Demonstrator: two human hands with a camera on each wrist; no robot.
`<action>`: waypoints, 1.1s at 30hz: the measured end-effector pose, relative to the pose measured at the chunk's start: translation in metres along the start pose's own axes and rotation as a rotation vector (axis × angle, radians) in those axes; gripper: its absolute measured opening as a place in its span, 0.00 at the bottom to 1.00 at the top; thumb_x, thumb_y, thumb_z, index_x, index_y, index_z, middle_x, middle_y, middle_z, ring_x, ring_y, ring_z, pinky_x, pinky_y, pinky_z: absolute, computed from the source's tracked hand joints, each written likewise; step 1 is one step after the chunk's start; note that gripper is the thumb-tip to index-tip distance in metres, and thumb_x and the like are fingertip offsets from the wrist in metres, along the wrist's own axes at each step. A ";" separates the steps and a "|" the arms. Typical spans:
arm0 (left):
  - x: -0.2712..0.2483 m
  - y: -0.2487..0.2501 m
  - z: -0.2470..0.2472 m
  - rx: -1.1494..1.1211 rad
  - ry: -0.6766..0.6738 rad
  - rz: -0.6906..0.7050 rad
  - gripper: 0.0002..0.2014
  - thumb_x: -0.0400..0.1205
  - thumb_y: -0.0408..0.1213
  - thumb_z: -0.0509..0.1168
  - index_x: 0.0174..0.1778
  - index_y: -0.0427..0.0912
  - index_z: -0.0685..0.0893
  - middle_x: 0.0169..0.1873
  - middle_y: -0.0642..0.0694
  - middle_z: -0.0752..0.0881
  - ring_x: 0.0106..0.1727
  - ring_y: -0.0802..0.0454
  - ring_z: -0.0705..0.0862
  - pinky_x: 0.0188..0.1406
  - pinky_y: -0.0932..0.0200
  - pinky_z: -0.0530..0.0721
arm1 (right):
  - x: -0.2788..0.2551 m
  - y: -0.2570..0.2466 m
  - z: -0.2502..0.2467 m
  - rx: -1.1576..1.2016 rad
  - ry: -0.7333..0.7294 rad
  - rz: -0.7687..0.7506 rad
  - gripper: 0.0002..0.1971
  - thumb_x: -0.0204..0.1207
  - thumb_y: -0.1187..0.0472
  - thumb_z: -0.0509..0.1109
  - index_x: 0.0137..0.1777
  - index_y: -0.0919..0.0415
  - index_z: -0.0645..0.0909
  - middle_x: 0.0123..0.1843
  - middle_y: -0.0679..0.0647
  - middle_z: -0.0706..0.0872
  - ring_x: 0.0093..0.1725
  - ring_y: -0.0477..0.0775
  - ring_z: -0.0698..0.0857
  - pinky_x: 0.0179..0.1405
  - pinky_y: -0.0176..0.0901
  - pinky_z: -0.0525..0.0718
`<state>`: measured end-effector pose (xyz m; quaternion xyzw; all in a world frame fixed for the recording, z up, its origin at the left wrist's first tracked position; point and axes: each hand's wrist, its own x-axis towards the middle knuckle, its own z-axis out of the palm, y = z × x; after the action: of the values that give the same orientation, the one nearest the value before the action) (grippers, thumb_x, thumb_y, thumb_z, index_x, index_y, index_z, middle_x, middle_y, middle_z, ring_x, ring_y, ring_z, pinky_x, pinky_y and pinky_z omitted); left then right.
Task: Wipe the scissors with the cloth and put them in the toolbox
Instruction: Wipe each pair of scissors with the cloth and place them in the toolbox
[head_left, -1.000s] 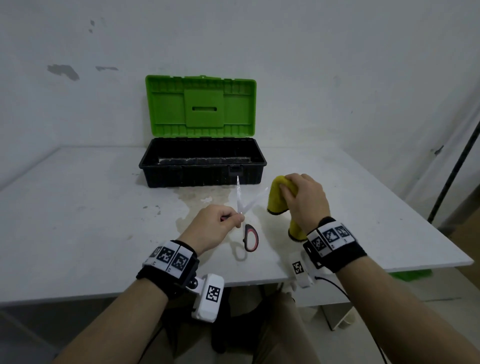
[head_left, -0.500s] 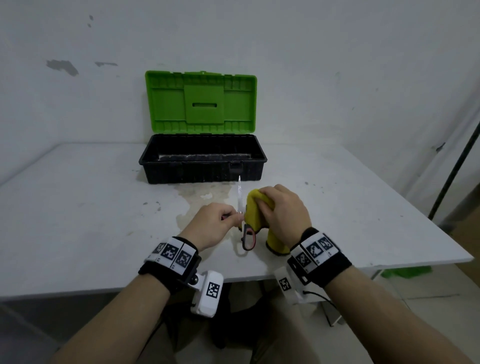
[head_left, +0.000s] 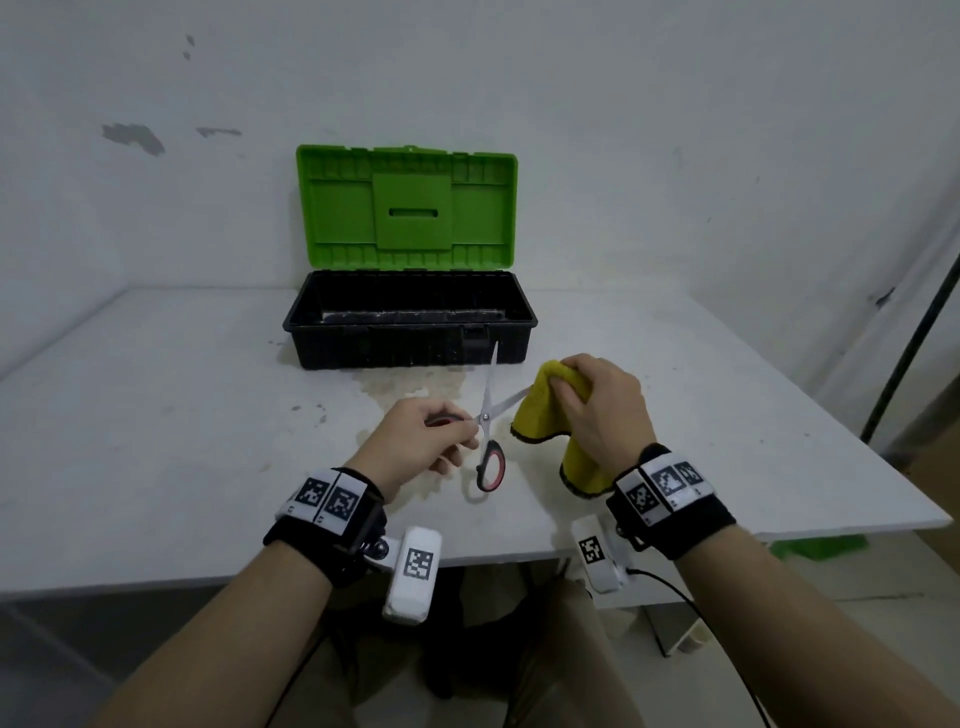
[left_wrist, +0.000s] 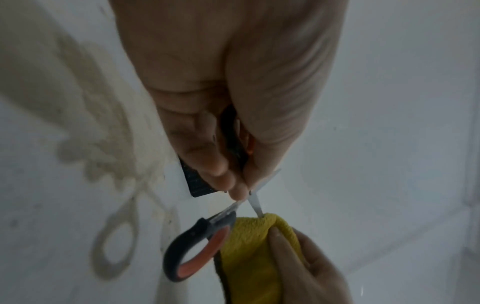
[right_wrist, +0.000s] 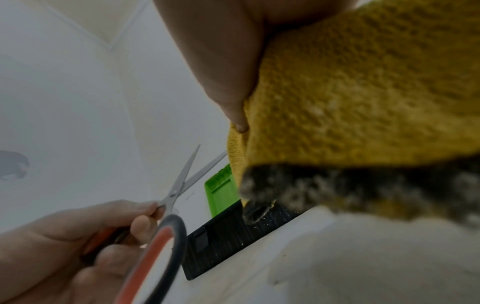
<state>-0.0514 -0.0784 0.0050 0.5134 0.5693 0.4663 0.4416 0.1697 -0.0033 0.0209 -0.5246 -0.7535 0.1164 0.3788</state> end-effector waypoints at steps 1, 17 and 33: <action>0.000 0.000 -0.001 -0.076 0.015 -0.030 0.04 0.80 0.33 0.73 0.48 0.37 0.89 0.37 0.43 0.92 0.35 0.50 0.89 0.39 0.56 0.87 | -0.001 0.000 0.001 -0.003 0.000 -0.003 0.08 0.80 0.50 0.66 0.54 0.49 0.82 0.49 0.50 0.86 0.49 0.54 0.82 0.51 0.50 0.82; 0.001 0.001 -0.002 -0.364 0.028 -0.140 0.04 0.81 0.25 0.70 0.50 0.34 0.84 0.50 0.30 0.91 0.46 0.35 0.93 0.44 0.47 0.93 | -0.009 -0.011 -0.009 0.037 0.071 -0.063 0.06 0.80 0.50 0.67 0.52 0.48 0.83 0.46 0.46 0.86 0.47 0.50 0.83 0.47 0.45 0.82; 0.001 0.003 0.001 -0.176 -0.074 -0.061 0.11 0.79 0.30 0.75 0.53 0.26 0.87 0.39 0.36 0.91 0.43 0.45 0.93 0.46 0.55 0.91 | -0.036 -0.050 0.005 -0.242 -0.254 -0.352 0.11 0.80 0.45 0.64 0.58 0.46 0.81 0.48 0.46 0.79 0.47 0.49 0.80 0.39 0.45 0.82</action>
<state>-0.0501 -0.0773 0.0073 0.4718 0.5250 0.4813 0.5197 0.1371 -0.0551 0.0302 -0.4079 -0.8833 0.0224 0.2299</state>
